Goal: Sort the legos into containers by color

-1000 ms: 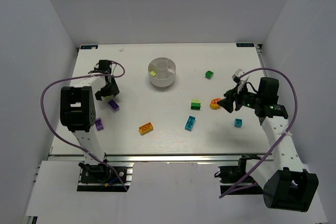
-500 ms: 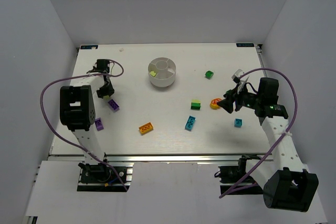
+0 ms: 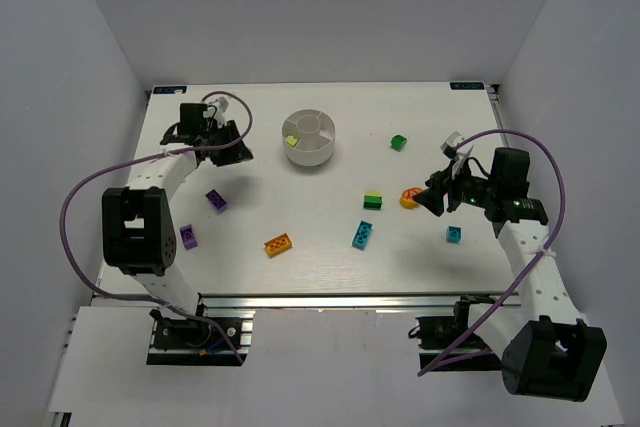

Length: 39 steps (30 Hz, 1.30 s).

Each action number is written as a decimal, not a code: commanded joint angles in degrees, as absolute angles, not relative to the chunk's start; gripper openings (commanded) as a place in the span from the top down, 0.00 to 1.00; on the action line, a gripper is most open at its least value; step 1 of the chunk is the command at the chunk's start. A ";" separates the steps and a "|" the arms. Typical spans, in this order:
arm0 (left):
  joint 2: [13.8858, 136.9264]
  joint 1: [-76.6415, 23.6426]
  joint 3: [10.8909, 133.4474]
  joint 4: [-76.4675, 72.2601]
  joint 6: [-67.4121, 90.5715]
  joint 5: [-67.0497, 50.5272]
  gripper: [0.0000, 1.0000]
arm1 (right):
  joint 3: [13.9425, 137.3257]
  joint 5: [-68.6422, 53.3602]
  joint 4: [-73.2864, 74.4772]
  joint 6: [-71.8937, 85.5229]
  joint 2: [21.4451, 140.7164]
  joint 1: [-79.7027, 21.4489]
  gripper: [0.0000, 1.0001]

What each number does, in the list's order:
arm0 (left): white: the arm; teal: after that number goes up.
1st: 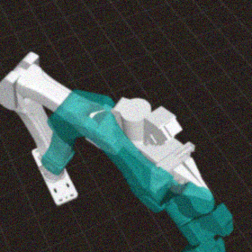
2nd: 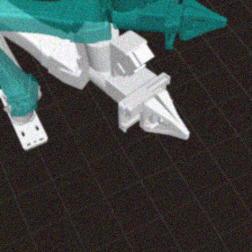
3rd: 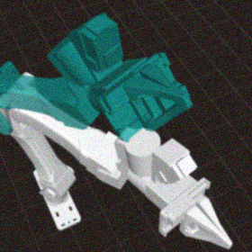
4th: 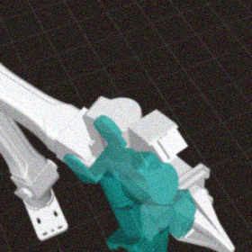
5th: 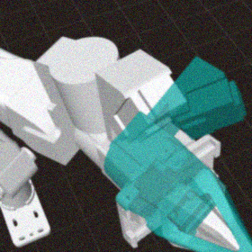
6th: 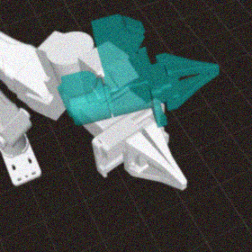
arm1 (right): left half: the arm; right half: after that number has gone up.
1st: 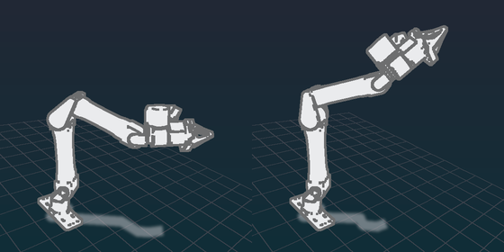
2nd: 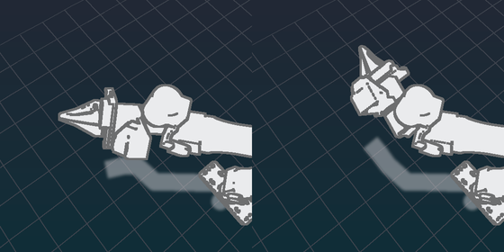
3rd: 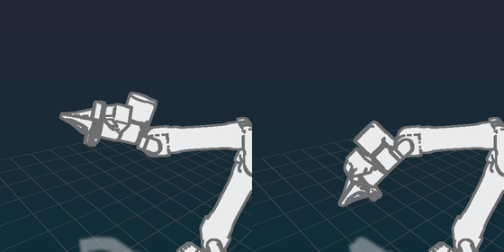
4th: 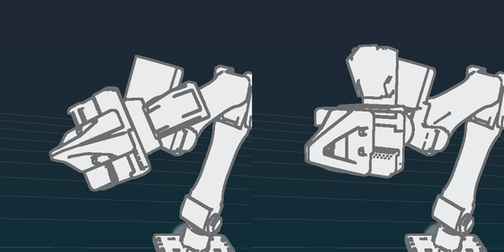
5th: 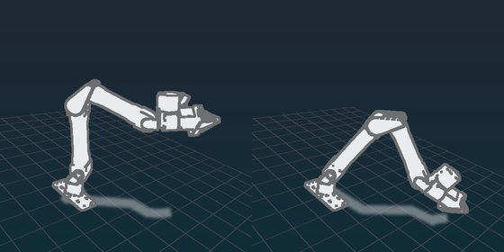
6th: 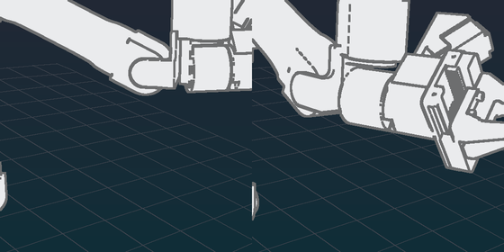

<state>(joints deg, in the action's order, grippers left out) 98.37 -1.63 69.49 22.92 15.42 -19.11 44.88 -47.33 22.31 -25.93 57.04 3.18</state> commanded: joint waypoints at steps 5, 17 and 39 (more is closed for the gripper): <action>99.57 -6.14 75.40 14.50 23.20 -40.08 0.97 | 45.62 -48.34 21.80 -26.19 57.48 2.99 0.39; 110.64 -9.66 87.09 9.22 30.23 -40.69 0.91 | 45.61 -48.08 21.88 -26.28 58.18 2.99 0.39; 115.40 -10.72 92.46 12.39 29.44 -38.93 0.33 | 45.70 -47.99 22.06 -26.63 58.27 3.08 0.39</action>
<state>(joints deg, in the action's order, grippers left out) 116.09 -10.41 90.06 12.05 29.98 -38.37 44.88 -47.31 22.55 -25.96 58.13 3.20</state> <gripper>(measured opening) 0.663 0.612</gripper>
